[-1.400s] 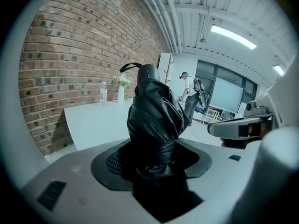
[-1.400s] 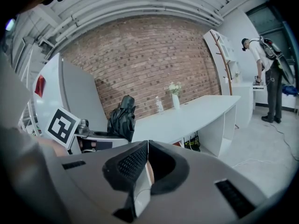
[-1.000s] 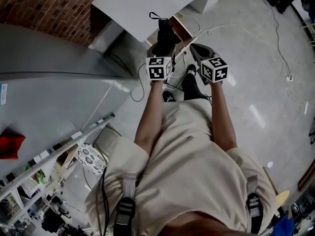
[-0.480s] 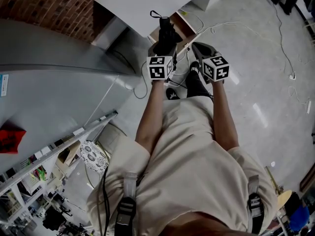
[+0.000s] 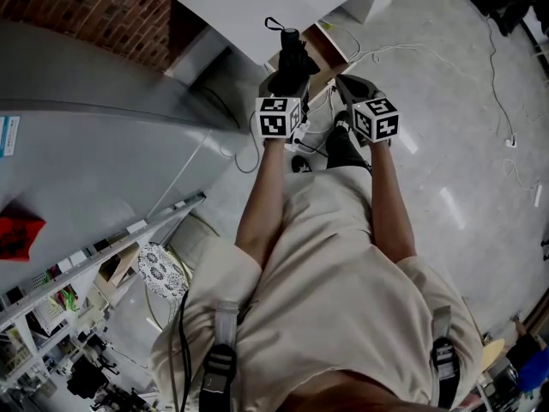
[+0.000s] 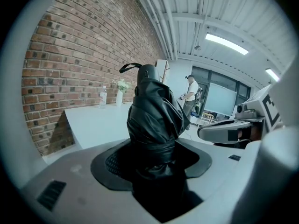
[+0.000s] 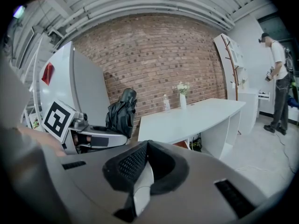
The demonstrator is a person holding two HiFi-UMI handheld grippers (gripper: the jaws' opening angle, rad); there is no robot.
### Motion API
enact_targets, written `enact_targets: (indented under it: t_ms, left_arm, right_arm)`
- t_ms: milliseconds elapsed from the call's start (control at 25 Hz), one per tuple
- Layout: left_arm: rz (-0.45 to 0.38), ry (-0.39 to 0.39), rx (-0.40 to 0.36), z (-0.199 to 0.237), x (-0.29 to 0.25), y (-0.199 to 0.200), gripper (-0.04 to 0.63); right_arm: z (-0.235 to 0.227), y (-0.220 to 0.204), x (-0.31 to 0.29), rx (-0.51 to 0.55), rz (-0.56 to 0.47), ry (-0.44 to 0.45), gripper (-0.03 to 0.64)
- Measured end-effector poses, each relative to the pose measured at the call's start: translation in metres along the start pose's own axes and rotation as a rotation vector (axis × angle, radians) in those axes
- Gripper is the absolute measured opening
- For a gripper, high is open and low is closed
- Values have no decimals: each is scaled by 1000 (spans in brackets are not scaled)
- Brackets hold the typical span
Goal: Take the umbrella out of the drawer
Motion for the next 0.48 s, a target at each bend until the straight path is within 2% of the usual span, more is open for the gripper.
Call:
enact_targets:
  t_ms: [480]
  left_arm:
    - [2,-10,-15,7,-2,4,258]
  right_arm:
    - [1,7,-9,-16,-28,27,67]
Point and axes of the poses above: the fingertips, and each gripper's own axes: x backward along the fingers, z to its left, y out of its top, the point moved 4 cm from there along x, backward along the fingers, and after that the axes turned 15 degrees about x, right-handed, at the moved point
